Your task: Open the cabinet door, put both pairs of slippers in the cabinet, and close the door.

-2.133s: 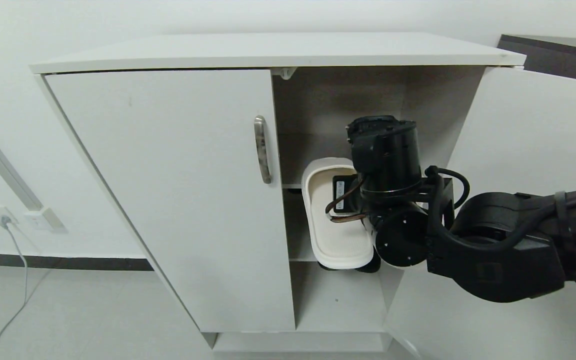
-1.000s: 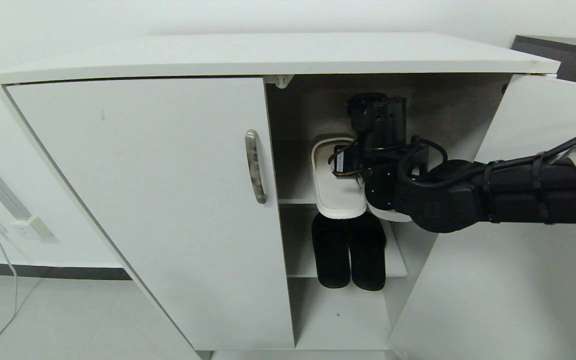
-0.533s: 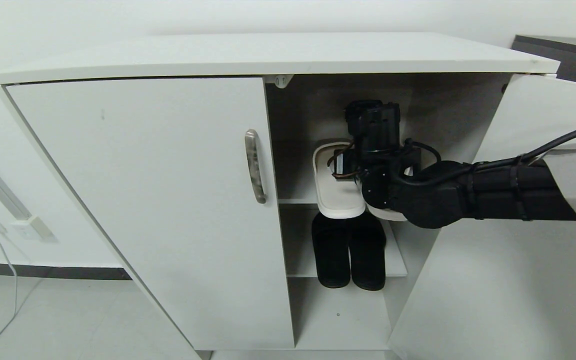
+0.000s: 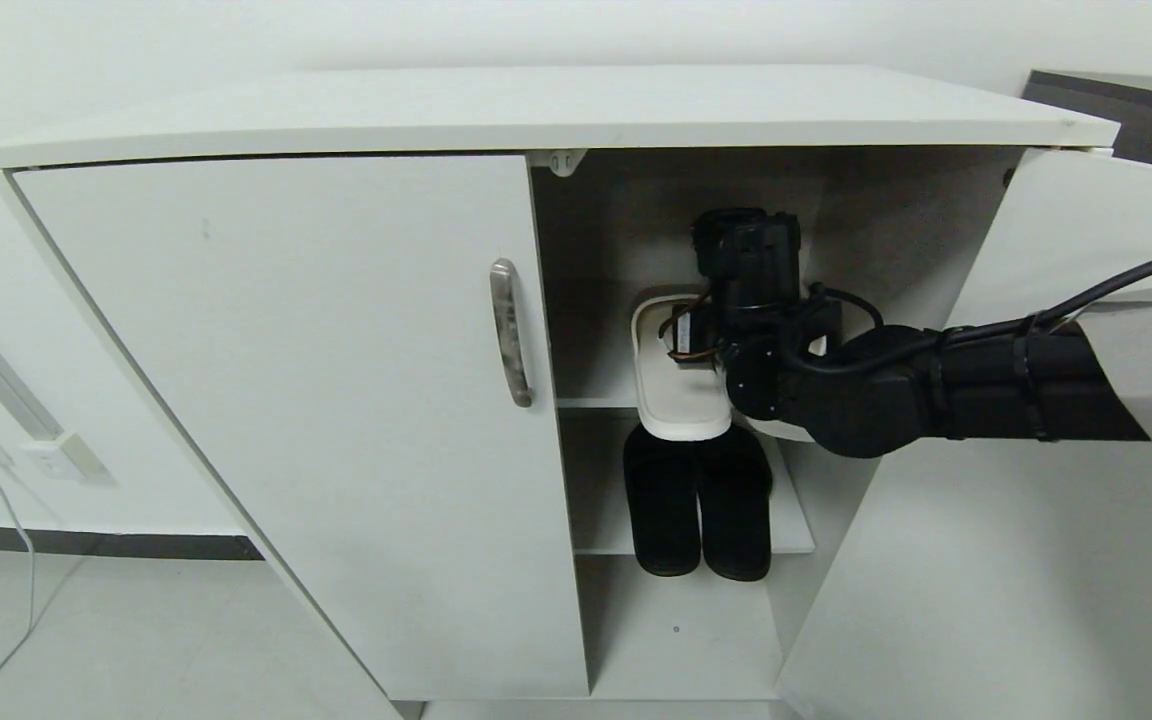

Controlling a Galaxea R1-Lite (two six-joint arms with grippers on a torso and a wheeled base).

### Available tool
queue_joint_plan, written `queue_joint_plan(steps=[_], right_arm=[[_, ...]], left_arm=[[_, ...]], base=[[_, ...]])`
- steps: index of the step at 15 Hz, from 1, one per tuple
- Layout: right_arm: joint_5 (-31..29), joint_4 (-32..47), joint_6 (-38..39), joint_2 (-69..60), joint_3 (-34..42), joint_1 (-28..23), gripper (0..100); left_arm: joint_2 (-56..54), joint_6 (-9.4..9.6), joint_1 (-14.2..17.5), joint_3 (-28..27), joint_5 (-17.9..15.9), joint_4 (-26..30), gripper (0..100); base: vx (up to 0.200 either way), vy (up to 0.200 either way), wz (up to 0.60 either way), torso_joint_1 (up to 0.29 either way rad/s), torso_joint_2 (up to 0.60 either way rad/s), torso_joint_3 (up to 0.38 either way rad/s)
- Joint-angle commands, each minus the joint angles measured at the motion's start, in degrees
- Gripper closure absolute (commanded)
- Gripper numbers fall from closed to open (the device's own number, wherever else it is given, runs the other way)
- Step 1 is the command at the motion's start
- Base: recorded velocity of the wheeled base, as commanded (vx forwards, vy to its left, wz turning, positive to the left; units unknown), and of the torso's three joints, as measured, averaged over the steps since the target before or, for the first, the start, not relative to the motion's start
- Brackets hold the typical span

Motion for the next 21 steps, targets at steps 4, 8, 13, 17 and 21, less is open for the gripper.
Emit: queue_joint_plan(steps=[4, 8, 13, 17, 21], right_arm=[[-0.6, 0.1, 0.0, -4.9, 5.0, 2.7, 0], [-0.7, -0.2, 0.0, -12.7, 14.6, 6.6, 0], [0.5, -2.4, 0.9, -22.1, 26.6, 9.0, 0], [4.6, -9.1, 4.0, -25.6, 36.7, 9.6, 0], [7.0, -14.0, 5.1, -27.3, 43.7, 12.0, 100]], left_arm=[[0.1, -0.01, 0.1, 0.0, 0.0, 0.0, 100], [0.1, -0.01, 0.0, 0.0, -0.1, 0.0, 100], [0.1, -0.01, 0.0, 0.0, -0.1, 0.0, 100], [0.1, -0.01, 0.0, 0.0, -0.1, 0.0, 100], [0.1, -0.01, 0.0, 0.0, -0.1, 0.0, 100]], base=[[0.000, 0.000, 0.00, 0.000, 0.00, 0.000], [0.000, 0.000, 0.00, 0.000, 0.00, 0.000], [0.000, 0.000, 0.00, 0.000, 0.00, 0.000], [0.000, 0.000, 0.00, 0.000, 0.00, 0.000], [0.000, 0.000, 0.00, 0.000, 0.00, 0.000]])
